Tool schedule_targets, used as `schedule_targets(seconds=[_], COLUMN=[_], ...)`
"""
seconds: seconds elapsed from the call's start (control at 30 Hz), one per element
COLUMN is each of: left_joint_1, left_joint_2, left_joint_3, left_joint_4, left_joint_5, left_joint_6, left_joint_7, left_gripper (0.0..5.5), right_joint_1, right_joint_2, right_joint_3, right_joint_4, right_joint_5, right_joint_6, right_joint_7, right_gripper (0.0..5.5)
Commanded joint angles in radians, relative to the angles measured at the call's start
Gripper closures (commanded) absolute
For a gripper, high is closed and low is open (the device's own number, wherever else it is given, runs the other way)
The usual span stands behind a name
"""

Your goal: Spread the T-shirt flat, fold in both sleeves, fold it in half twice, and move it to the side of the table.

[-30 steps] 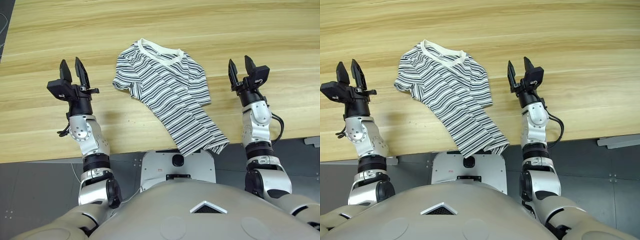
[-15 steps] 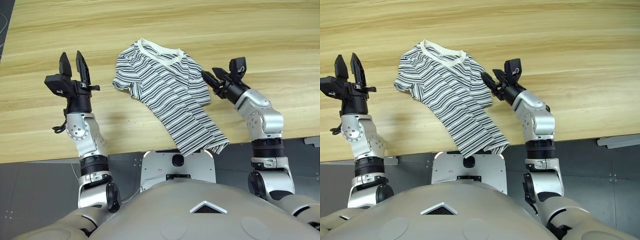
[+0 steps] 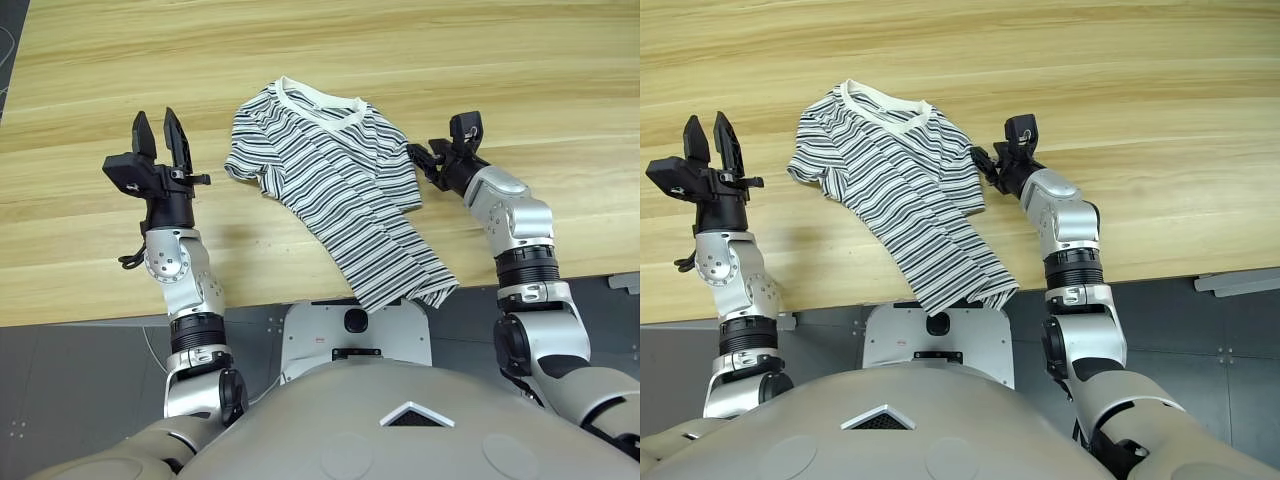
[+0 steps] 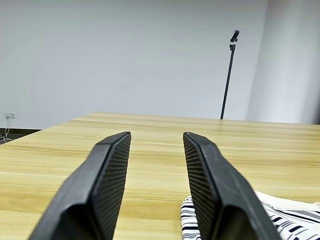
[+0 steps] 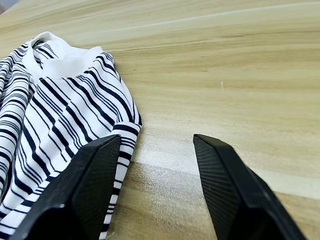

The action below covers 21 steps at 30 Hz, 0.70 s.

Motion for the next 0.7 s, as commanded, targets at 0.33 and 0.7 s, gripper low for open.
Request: schedule_targets(seconds=[0.33, 0.7], left_joint_1=[-0.003, 0.109], left_joint_2=[-0.007, 0.030], left_joint_3=[-0.006, -0.113], left_joint_4=[-0.003, -0.213], left_joint_5=[0.007, -0.070], left_joint_6=[0.019, 0.171], left_joint_7=[0.007, -0.159], left_gripper=[3.54, 3.54], right_joint_1=[-0.009, -0.016], right_joint_2=[0.028, 0.017], right_joint_3=[0.022, 0.034], right_joint_4=[-0.018, 0.051], right_joint_5=[0.005, -0.045], right_joint_6=[0.004, -0.035], right_joint_7=[0.092, 0.088], right_gripper=[2.82, 4.33])
